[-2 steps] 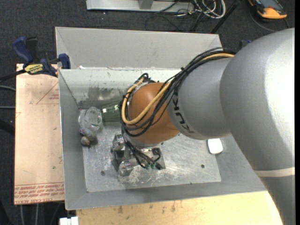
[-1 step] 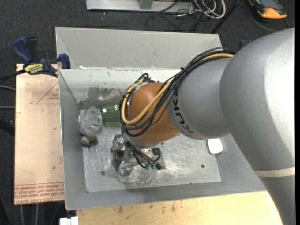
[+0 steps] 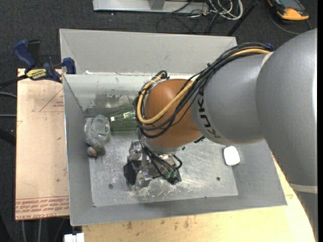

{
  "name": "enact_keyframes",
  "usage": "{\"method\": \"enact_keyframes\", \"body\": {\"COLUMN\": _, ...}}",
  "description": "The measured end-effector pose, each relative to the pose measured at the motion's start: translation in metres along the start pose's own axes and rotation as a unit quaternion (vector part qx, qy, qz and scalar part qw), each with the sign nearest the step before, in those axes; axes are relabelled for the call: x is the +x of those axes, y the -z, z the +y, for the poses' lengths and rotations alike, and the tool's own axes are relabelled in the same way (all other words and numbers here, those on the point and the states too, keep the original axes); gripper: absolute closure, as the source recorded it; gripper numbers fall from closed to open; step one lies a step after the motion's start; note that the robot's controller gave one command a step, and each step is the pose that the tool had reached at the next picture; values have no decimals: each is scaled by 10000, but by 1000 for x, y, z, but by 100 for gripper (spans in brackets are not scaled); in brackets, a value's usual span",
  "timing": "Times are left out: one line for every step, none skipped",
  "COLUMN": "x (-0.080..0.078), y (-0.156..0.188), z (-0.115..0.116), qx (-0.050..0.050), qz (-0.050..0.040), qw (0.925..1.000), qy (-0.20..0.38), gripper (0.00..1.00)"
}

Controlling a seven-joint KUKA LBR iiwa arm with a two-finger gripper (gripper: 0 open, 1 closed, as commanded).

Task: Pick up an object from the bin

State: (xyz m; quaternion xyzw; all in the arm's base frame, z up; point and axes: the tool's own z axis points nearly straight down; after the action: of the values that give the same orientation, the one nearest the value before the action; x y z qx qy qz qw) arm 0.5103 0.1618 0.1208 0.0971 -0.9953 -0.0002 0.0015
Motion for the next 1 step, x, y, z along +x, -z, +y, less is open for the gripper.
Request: {"method": "enact_keyframes", "body": {"x": -8, "y": 67, "z": 1, "qx": 7, "qz": 17, "qw": 9999, "qy": 164, "gripper": 100}}
